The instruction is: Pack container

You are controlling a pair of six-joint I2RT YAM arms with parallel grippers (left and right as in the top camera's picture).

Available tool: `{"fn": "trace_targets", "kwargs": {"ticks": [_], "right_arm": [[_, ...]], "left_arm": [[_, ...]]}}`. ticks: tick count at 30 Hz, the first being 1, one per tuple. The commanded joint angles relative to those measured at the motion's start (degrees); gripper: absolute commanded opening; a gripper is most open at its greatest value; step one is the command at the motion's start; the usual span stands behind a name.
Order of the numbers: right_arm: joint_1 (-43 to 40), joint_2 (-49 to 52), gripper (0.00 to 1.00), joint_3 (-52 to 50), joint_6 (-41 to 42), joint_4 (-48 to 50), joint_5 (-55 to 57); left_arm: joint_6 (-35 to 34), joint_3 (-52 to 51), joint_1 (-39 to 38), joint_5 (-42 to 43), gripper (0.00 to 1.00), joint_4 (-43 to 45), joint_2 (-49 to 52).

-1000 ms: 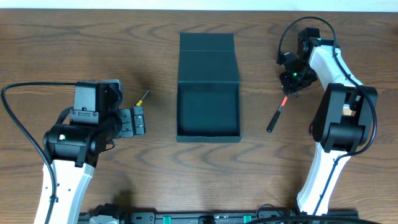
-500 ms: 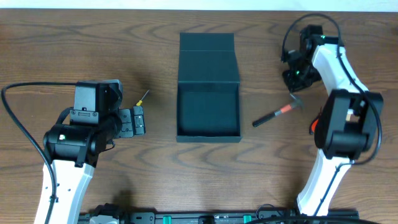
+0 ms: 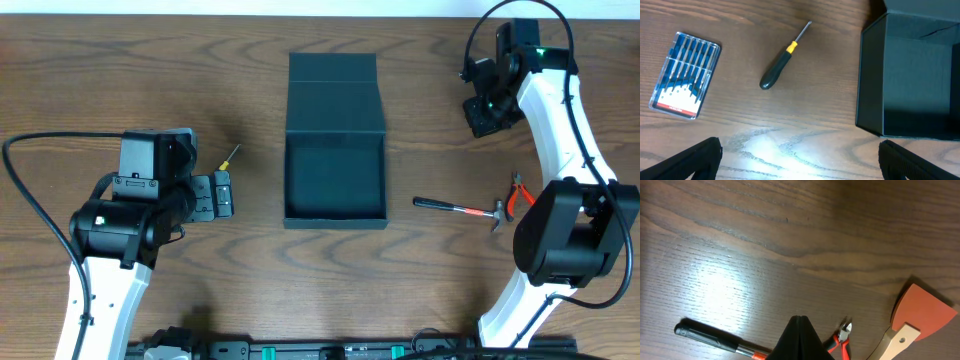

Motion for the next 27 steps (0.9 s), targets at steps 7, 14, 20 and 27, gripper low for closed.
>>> {"fn": "trace_targets", "kwargs": {"ticks": [7,14,20,27], "right_arm": [[0.7,-0.9,0.5,0.6,3.9,-6.4,0.5],[0.6,-4.2,0.99,0.7,7.3,-9.6,-2.2],[-2.0,-9.6,0.99,0.7,28.9,-14.0,2.1],[-5.7,-12.8,0.99,0.1,36.3,-17.4,3.2]], "left_arm": [[0.5,1.2,-0.2,0.3,0.98,-0.2,-0.1],[0.5,1.2,-0.2,0.3,0.98,-0.2,-0.1],[0.5,1.2,-0.2,0.3,0.98,-0.2,-0.1],[0.5,1.2,-0.2,0.3,0.99,-0.2,-0.1]]}}
